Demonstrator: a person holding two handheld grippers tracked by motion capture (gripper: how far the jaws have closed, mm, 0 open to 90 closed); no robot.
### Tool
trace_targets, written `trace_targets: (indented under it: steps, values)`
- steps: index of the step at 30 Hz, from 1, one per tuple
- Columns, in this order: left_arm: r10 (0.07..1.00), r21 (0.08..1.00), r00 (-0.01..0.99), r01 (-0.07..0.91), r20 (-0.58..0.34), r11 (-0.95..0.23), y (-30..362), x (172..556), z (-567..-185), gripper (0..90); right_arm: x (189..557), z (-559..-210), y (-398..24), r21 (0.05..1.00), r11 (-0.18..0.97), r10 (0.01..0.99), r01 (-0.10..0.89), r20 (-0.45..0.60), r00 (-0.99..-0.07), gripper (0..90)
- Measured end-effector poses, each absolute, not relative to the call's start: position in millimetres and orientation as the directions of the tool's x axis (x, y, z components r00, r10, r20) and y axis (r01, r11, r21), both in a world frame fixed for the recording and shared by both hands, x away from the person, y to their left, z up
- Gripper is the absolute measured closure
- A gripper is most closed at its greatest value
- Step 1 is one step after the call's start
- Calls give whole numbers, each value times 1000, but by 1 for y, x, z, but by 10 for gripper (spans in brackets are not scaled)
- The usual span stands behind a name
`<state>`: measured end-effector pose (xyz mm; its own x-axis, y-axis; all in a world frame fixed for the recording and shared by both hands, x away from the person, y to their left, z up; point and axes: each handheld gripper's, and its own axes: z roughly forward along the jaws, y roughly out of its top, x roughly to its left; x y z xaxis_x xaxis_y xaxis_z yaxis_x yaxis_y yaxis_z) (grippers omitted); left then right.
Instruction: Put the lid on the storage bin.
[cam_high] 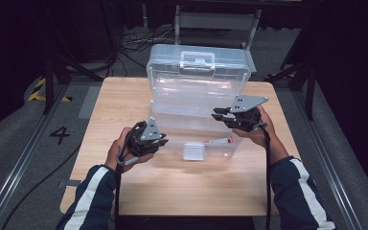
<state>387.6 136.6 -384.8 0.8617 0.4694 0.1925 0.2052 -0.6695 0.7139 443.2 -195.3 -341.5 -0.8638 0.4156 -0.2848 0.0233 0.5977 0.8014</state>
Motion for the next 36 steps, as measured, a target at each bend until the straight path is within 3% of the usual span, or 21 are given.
trace_targets:
  steps: [8,24,36]
  values:
    - [540,762,825,239,167,-602,163,393,-378,893,442,-342,-195,798,603,413,24,-286,-865,777]
    - [624,877,773,218,113,-428,189,410,-354,900,439,-344,-194,793,609,406,23,-286,-868,777]
    - [663,899,739,203,120,-388,174,440,-327,900,436,-347,-194,786,617,392,27,-278,-877,777]
